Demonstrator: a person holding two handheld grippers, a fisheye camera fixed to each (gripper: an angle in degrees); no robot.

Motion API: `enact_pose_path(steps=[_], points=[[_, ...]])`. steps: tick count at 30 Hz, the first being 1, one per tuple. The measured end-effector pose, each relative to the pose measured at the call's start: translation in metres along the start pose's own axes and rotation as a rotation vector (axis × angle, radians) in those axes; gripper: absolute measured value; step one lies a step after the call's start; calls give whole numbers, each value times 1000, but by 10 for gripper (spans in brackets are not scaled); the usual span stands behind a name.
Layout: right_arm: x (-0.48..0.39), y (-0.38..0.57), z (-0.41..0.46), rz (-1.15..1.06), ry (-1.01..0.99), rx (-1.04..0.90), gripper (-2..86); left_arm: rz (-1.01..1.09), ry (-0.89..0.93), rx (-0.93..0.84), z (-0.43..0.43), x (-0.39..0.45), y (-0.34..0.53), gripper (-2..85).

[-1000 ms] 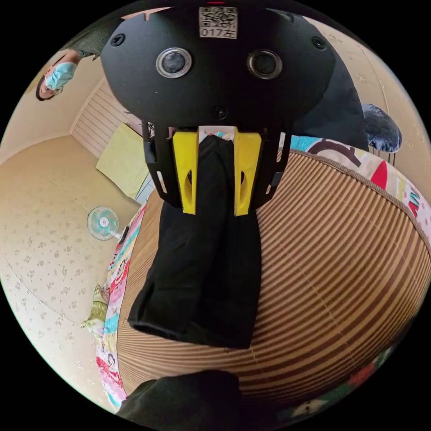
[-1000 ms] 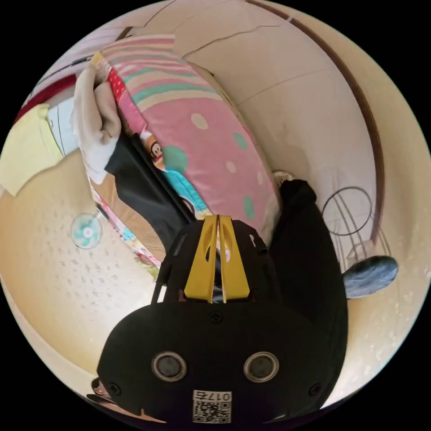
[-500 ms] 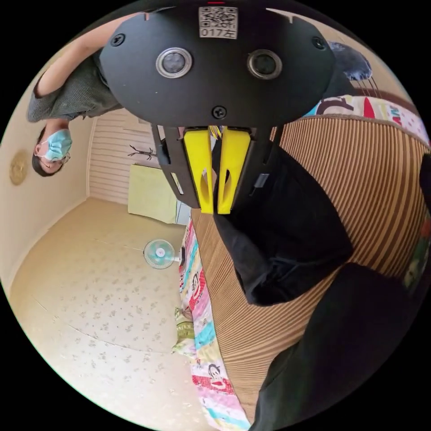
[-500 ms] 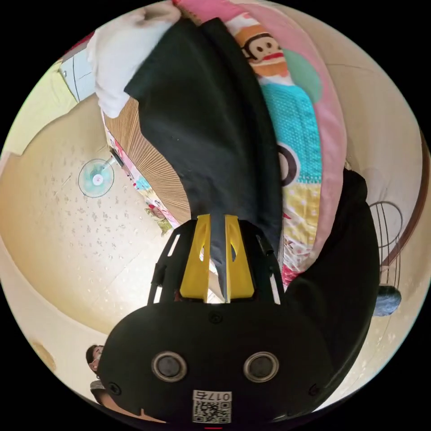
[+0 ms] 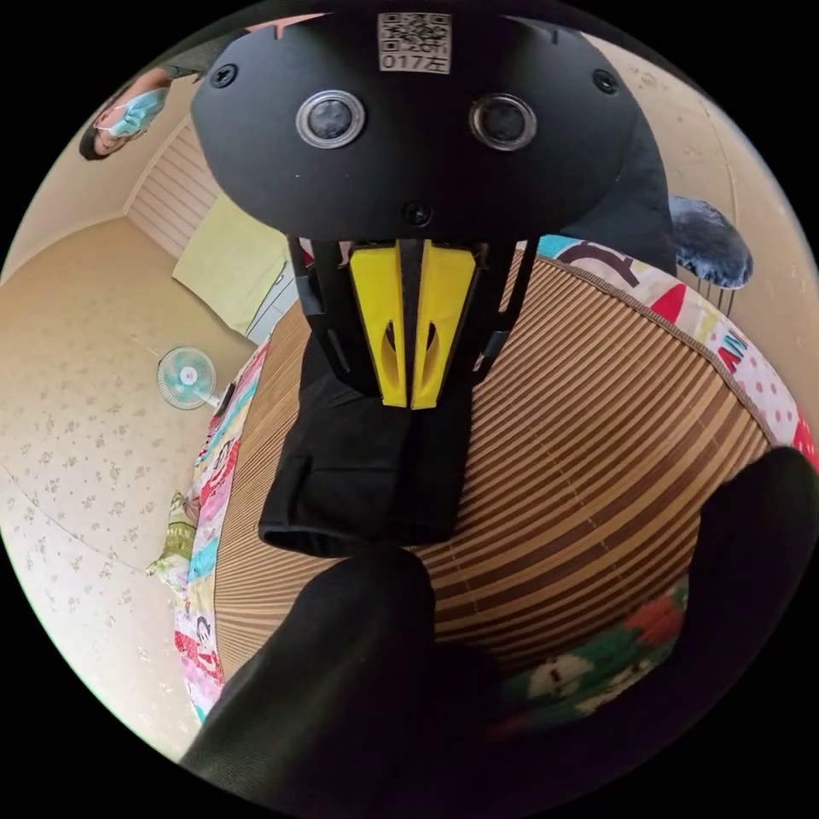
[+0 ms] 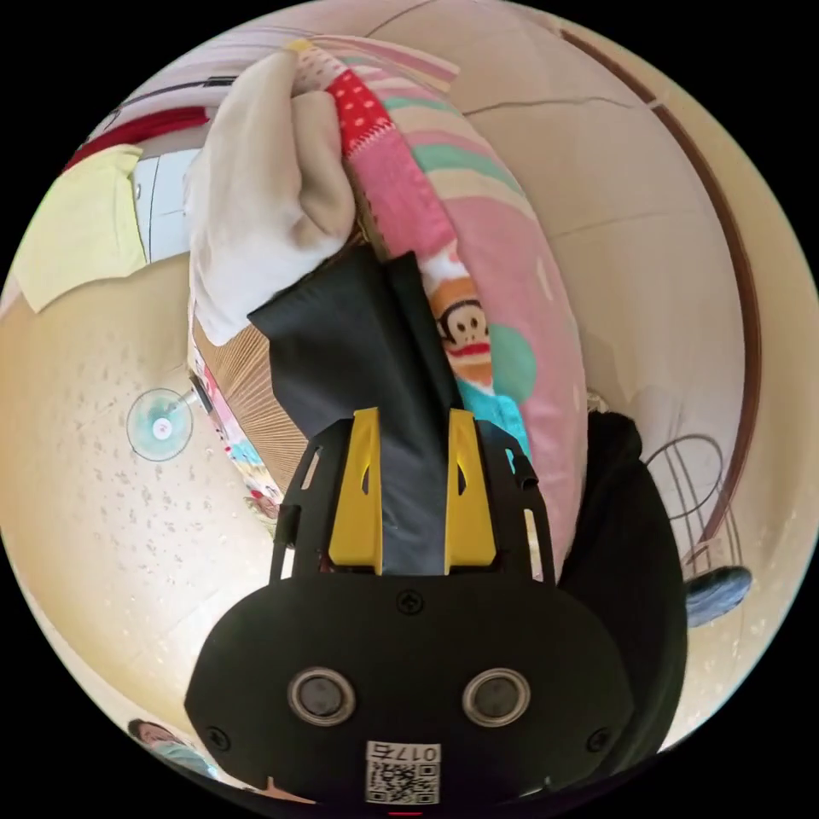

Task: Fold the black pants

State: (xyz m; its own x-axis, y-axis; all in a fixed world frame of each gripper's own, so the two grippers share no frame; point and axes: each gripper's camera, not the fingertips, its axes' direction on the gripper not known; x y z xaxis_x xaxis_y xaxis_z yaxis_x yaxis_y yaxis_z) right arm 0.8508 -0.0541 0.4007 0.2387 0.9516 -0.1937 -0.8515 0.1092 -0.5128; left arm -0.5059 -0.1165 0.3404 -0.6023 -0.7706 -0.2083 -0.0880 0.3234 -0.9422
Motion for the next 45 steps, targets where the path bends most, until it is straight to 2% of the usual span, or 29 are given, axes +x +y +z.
enact_pose_path(steps=[4, 9, 15, 20, 22, 24, 26, 28, 30, 32, 35, 37, 39, 41, 43, 45], points=[[-16, -27, 16, -109, 101, -94, 121, 100, -119, -48, -4, 32, -1, -8], [-36, -26, 24, -245, 156, -119, 74, 110, -129, -65, -13, 43, 6, -8], [-30, -34, 45, -199, 175, -135, 99, 108, -148, -70, -23, 52, 13, -8], [-23, -48, 55, -279, 38, -186, 32, 119, -108, -99, -40, 58, 14, -8], [-34, -51, 51, -343, -212, -275, 22, 149, -61, -107, -53, 64, 16, -8], [-54, -43, 43, -400, -375, -362, 17, 208, -25, -114, -68, 75, 21, -9], [-85, -25, 22, -551, -334, -382, 14, 289, -26, -109, -89, 91, 31, -9], [-110, -3, -10, -716, -153, -314, 12, 314, -33, -94, -101, 95, 37, -9], [-104, -5, -21, -737, -72, -269, 10, 318, -45, -77, -107, 88, 39, -9], [-81, -23, -11, -702, 16, -259, 10, 263, -92, -81, -102, 64, 34, -7], [-21, -67, 17, -502, 183, -239, 8, 150, -100, -60, -94, 28, 24, 0], [31, -87, 17, -264, 266, -132, 6, 80, -87, -17, -95, 7, 22, 19], [59, -88, 16, -142, 211, -70, 5, 36, -25, -1, -94, -13, 20, 98], [73, -85, 26, -111, 96, -66, 5, 2, 51, -9, -88, -31, 16, 188], [76, -82, 54, -134, 18, -144, 4, 25, 85, -6, -85, -37, 13, 191], [70, -76, 83, -178, 58, -239, 4, 58, 109, 10, -84, -38, 8, 175]])
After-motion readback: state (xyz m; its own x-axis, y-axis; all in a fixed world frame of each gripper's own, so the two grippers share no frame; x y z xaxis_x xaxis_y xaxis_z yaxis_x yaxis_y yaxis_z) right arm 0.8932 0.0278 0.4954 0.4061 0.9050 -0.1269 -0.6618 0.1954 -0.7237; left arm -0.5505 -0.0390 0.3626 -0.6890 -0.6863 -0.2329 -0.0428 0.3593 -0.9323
